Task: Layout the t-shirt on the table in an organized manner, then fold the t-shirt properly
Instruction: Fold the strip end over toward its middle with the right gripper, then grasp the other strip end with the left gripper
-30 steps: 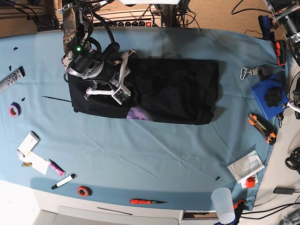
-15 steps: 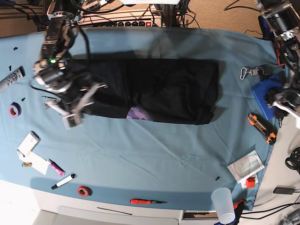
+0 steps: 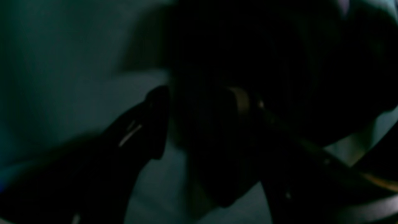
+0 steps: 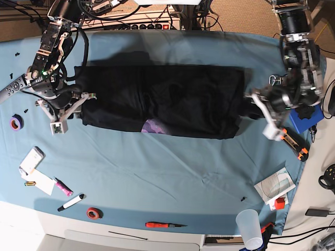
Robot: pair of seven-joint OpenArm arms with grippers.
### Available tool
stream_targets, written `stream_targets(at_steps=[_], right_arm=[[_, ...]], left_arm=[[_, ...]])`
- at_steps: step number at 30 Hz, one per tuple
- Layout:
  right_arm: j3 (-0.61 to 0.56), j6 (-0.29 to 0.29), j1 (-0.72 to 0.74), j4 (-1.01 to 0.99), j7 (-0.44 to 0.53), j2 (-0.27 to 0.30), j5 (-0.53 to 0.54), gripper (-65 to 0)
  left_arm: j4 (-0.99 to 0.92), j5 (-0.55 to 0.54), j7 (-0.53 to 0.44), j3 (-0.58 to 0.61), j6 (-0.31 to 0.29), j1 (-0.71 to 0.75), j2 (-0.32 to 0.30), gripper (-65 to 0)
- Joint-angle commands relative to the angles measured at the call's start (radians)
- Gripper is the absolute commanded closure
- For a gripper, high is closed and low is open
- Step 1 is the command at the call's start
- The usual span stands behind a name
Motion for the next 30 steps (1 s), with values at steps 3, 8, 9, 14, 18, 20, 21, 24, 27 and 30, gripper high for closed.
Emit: stream_targets(at_steps=[3,8,9,14,18,20,21,24,27,30], right_arm=[[0.004,-0.003,0.013,-0.026,0.018,0.012,-0.003,-18.9],[0.003,-0.004,0.014,-0.030,0.018,0.017,-0.024,-18.9],[0.004,-0.004,0.014,-0.030,0.018,0.018,-0.025,-18.9],[0.003,-0.004,0.014,-0.030,0.018,0.017,-0.024,-18.9],[0.003,-0.004,0.014,-0.030,0.018,0.017,-0.025,-18.9],[0.003,-0.004,0.014,-0.030,0.018,0.017,-0.025,-18.9],[0.004,-0.004,0.014,-0.030,0.018,0.017,-0.025,-18.9],[0.003,-0.004,0.013,-0.030,0.016,0.017,-0.025,-18.9],[0.004,-0.004,0.013,-0.030,0.013,0.017,-0.025,-18.9],[0.004,-0.004,0.014,-0.030,0.013,0.017,-0.025,-18.9]], left_arm=[[0.016,0.065,-0.037,0.077,0.058,-0.017,-0.016,-31.3],[0.016,0.212,-0.082,0.145,0.141,-0.017,-0.016,-31.8],[0.016,0.218,-0.081,0.148,0.152,-0.017,-0.016,-31.8],[0.002,0.191,-0.056,0.148,0.162,-0.017,-0.014,-31.8],[0.002,0.115,-0.010,0.148,0.156,-0.017,0.021,-31.8],[0.002,0.092,-0.010,0.148,0.154,-0.017,0.050,-31.8],[0.002,0.089,-0.011,0.148,0.154,-0.017,0.064,-31.8],[0.002,0.089,-0.016,0.148,0.154,-0.017,0.100,-31.8],[0.002,0.087,-0.023,0.148,0.154,-0.017,0.119,-31.8],[0.002,0.100,-0.046,0.148,0.155,-0.017,0.122,-29.7]])
